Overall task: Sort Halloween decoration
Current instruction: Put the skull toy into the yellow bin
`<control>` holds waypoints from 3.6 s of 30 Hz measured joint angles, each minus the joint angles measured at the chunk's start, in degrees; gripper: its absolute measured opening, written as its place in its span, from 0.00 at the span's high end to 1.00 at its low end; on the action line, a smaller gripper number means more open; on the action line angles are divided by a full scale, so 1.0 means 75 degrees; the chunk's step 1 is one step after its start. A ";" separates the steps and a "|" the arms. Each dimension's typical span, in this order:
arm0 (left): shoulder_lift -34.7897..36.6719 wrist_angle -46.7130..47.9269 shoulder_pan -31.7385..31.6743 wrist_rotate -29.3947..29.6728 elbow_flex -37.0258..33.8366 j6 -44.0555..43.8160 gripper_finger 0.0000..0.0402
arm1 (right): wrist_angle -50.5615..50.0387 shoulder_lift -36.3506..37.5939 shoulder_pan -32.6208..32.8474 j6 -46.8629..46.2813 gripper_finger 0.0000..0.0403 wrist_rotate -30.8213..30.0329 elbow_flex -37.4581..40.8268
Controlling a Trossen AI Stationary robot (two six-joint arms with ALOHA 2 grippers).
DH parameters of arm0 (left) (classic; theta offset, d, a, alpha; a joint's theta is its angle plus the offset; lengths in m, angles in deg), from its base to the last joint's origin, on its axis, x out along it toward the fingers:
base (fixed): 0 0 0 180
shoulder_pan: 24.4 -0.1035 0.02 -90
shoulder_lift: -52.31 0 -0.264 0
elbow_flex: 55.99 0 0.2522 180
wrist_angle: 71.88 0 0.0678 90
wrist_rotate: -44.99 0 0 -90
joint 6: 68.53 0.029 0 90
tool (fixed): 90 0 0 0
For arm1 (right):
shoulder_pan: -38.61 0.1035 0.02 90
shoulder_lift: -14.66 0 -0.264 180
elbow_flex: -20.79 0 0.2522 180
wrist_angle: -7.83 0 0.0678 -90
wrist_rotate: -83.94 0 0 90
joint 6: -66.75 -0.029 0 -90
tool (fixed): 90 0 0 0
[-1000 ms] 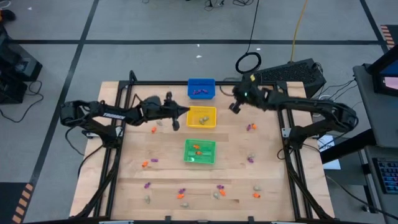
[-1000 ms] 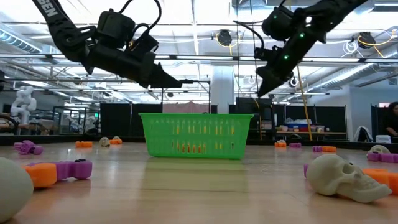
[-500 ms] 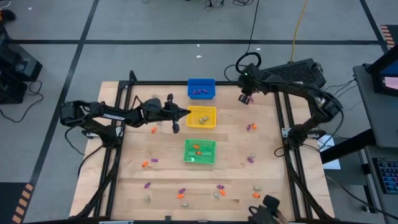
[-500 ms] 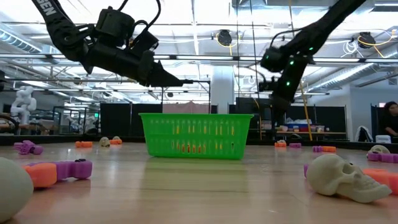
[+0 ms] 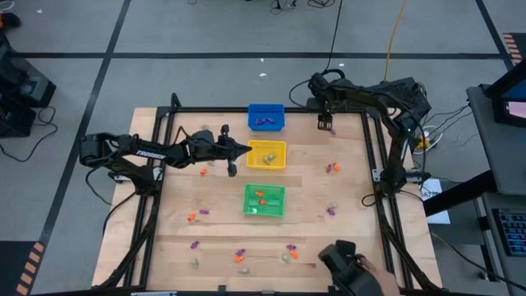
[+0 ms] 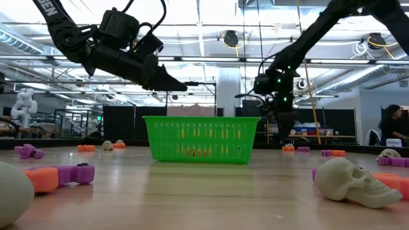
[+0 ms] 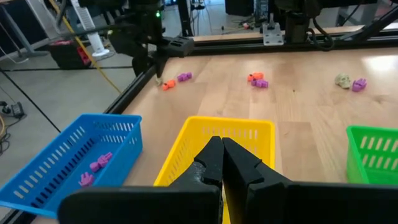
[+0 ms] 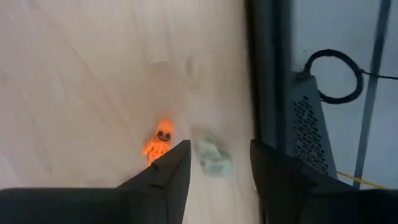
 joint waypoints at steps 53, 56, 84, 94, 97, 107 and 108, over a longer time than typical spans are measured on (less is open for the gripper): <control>0.0000 0.0191 0.0000 -0.0003 0.0003 0.0014 1.00 | -0.0251 0.0325 -0.0039 -0.0661 0.88 0.0193 0.0026; 0.0000 0.0191 0.0000 -0.0006 0.0003 0.0007 1.00 | -0.0402 0.0776 0.0291 -0.1067 0.91 0.0682 0.0023; 0.0000 0.0190 0.0385 -0.0007 0.0003 0.0000 1.00 | 0.0285 0.0374 0.0392 -0.4868 0.75 0.0353 0.0006; 0.0000 0.0179 0.0385 -0.0006 0.0003 0.0000 1.00 | 0.0977 -0.0540 -0.0299 -0.6586 0.65 0.0011 0.0012; 0.0000 0.0182 0.0385 -0.0006 0.0003 0.0000 1.00 | 0.1101 -0.0662 -0.0347 -0.6731 0.65 0.0034 0.0012; 0.0000 0.0191 0.0385 -0.0006 0.0006 -0.0003 1.00 | 0.1148 -0.0813 -0.0379 -0.6423 0.77 0.0068 -0.0012; 0.0000 0.0189 0.0385 -0.0006 0.0006 -0.0003 1.00 | 0.1145 -0.0813 -0.0379 -0.6352 0.79 0.0069 -0.0012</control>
